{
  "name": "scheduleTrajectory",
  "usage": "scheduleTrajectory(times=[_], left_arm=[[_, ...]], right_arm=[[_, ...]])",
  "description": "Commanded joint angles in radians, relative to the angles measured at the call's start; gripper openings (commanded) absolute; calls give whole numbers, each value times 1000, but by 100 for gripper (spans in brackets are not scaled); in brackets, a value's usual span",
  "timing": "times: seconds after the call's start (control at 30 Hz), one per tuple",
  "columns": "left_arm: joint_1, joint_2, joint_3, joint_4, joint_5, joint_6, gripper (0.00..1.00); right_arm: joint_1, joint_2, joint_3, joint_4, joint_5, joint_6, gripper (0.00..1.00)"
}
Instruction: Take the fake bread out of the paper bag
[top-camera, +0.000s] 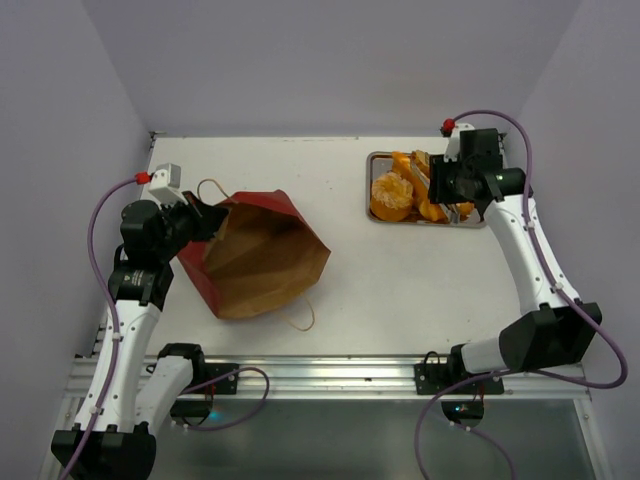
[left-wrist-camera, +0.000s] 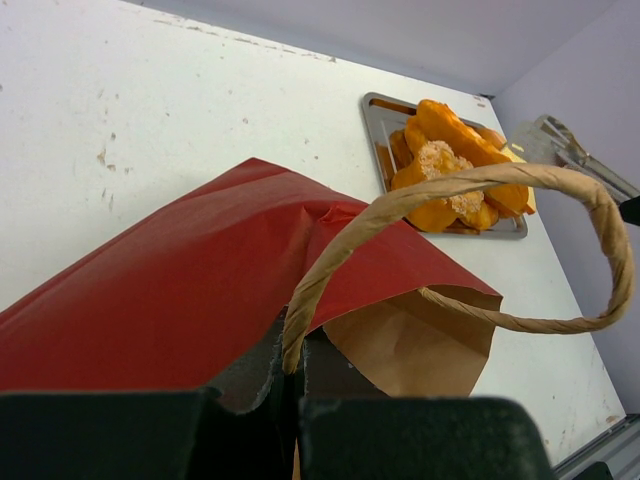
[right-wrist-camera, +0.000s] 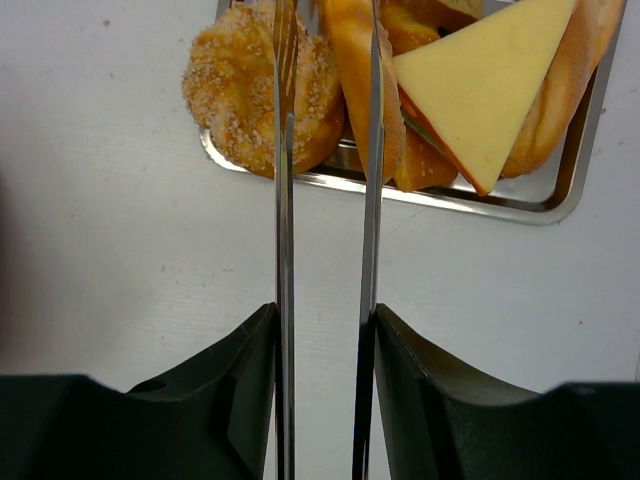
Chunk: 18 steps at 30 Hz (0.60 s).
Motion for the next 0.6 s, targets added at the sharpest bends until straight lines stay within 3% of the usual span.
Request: scheduleTrajectory(times=[0.0, 0.17, 0.3, 0.57], left_arm=[[7, -9, 40, -1, 22, 11, 0], [7, -3, 57, -3, 29, 3, 0], [7, 12, 79, 21, 52, -40, 0], [7, 78, 106, 179, 75, -363, 0]], right_arm=[[-2, -57, 70, 37, -58, -24, 45], [-2, -100, 71, 25, -178, -102, 43], [-2, -162, 33, 31, -417, -212, 38], [-3, -260, -84, 69, -716, -284, 27]])
